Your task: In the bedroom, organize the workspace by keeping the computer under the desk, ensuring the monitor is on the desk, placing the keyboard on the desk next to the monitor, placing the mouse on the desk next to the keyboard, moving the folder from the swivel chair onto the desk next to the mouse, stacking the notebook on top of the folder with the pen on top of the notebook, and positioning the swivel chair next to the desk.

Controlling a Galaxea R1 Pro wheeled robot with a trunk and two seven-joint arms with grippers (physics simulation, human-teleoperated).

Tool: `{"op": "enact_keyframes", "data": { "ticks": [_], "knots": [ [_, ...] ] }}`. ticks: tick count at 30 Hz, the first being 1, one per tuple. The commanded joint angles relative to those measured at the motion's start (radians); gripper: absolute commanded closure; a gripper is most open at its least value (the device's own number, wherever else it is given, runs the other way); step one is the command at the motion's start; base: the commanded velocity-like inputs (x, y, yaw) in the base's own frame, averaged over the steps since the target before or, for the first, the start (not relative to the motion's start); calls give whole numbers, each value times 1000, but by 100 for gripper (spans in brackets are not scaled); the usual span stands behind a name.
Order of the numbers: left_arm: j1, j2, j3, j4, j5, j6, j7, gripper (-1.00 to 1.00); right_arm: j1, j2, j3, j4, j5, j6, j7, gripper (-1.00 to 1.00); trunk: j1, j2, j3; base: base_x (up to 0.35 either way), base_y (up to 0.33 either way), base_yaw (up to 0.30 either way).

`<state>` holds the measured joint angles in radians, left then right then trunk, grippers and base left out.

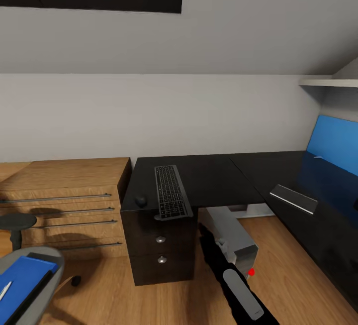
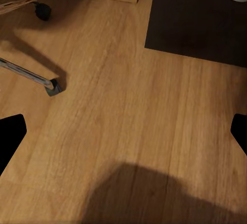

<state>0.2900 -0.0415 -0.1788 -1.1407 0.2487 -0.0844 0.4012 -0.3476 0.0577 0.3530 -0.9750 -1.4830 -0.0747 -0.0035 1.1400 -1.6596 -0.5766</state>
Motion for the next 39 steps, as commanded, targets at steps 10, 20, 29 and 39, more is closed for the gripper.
{"op": "enact_keyframes", "data": {
  "ticks": [10,20,29,39],
  "knots": [
    [0,0,-2,16,13,1,5,-100,-122,-98,-21,173,-3,-11,-94,-100,-35,63,27,0,0,0],
    [-2,-1,-2,88,14,7,6,-100,-153,-105,-19,121,143,-66,-267,-100,-73,133,59,0,0,0],
    [-3,-1,-2,106,15,9,8,-100,-149,-105,-16,-118,404,-122,-733,-100,-107,196,87,0,0,0],
    [-4,0,-2,107,16,9,8,-100,-94,-107,-17,-383,448,-126,-1063,-100,-146,266,118,0,0,0]
  ]
}}
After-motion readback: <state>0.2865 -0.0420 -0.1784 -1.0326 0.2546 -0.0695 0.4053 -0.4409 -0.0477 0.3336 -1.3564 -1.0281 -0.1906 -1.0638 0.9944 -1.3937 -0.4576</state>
